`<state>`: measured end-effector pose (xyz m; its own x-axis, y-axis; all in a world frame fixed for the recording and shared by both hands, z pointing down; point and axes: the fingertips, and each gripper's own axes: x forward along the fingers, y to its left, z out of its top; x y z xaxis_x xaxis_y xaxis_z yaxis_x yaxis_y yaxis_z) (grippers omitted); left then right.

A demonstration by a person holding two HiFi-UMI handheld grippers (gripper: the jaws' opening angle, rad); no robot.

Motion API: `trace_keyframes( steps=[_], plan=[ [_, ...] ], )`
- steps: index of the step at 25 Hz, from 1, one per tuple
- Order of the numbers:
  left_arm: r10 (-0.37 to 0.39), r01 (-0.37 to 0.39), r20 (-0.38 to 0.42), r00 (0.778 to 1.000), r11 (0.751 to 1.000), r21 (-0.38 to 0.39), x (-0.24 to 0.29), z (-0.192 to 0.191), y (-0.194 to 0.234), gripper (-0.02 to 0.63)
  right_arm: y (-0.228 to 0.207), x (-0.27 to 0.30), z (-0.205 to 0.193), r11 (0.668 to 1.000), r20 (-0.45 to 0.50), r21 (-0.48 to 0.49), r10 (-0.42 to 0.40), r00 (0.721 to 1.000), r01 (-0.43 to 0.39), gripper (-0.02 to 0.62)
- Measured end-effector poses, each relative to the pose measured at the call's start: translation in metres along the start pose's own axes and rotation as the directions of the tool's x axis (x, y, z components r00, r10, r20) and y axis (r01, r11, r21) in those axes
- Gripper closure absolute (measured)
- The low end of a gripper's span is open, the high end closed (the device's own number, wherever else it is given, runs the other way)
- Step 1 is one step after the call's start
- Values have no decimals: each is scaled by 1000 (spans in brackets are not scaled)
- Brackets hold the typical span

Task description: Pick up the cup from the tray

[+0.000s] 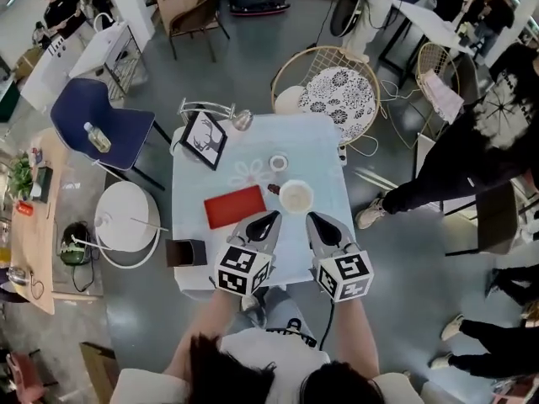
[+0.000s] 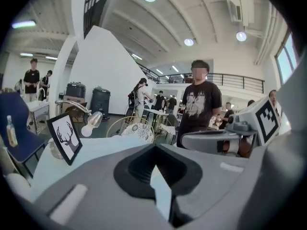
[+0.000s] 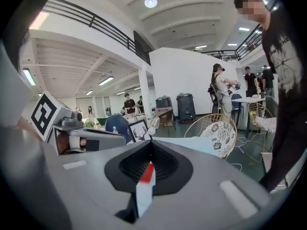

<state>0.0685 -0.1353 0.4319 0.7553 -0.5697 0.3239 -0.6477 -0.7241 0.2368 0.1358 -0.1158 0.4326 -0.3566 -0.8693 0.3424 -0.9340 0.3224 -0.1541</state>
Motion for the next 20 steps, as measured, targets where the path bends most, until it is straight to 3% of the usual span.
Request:
trace_keyframes(
  steps=[2, 9, 13, 20],
  plan=[
    [-7, 9, 31, 1000, 999, -41, -12, 8, -4, 606, 9, -5, 4, 1000, 6, -8, -9, 1000, 9, 572],
    [-42, 47, 112, 993, 998, -35, -50, 34, -32, 606, 38, -32, 19, 993, 37, -54, -106, 994, 108, 572],
    [-31, 29, 128, 991, 999, 17, -63, 35, -39, 606, 55, -39, 20, 990, 47, -76, -114, 992, 118, 572],
    [-27, 27, 145, 989, 1000, 3, -83, 31, -40, 606, 69, -53, 23, 983, 67, -89, -155, 986, 161, 572]
  ],
)
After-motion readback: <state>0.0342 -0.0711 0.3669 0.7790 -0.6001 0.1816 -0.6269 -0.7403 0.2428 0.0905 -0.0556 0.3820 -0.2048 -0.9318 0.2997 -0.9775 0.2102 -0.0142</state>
